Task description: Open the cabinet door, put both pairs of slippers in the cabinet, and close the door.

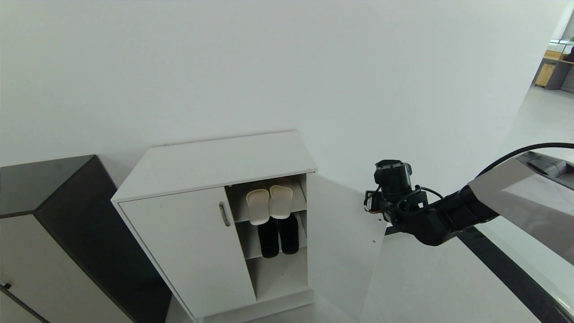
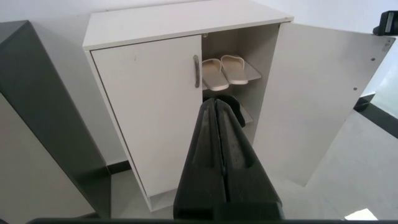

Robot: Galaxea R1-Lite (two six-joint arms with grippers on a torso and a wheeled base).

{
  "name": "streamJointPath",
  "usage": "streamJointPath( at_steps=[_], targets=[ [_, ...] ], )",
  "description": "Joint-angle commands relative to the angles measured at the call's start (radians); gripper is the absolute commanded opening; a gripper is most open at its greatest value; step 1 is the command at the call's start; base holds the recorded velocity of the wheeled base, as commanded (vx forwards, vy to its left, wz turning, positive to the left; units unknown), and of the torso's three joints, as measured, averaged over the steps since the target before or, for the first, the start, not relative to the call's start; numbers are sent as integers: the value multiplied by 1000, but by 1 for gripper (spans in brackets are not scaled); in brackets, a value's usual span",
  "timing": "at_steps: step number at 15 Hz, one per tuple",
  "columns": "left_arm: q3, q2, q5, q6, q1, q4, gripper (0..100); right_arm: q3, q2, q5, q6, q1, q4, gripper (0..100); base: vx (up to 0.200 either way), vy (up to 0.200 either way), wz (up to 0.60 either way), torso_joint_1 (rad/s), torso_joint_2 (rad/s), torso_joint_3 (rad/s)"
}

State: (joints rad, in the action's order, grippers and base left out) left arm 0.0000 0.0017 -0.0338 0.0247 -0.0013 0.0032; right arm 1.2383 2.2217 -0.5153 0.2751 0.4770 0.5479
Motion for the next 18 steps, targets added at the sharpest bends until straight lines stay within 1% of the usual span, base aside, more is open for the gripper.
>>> streamJointPath(
  at_steps=[1,4,9,10,14,16,18],
  targets=[
    [0,1,0,0,0,0,0,-3,-2,-2,-1,0,-2,0,0,0,0,0,0,0],
    [0,1,0,0,0,0,0,-25,-14,-6,-1,18,0,0,0,0,0,0,0,0],
    [0,1,0,0,0,0,0,-106,-77,-6,-1,103,0,0,0,0,0,0,0,0],
    [0,1,0,0,0,0,0,-138,-103,-6,1,143,0,0,0,0,0,0,0,0],
    [0,1,0,-2,0,0,0,-209,-169,-6,3,256,-2,0,0,0,0,0,0,0],
    [0,1,0,-2,0,0,0,-215,-175,-6,4,268,0,0,0,0,0,0,0,0],
    [0,1,0,-2,0,0,0,-215,-160,-6,3,252,0,0,0,0,0,0,0,0]
  ],
)
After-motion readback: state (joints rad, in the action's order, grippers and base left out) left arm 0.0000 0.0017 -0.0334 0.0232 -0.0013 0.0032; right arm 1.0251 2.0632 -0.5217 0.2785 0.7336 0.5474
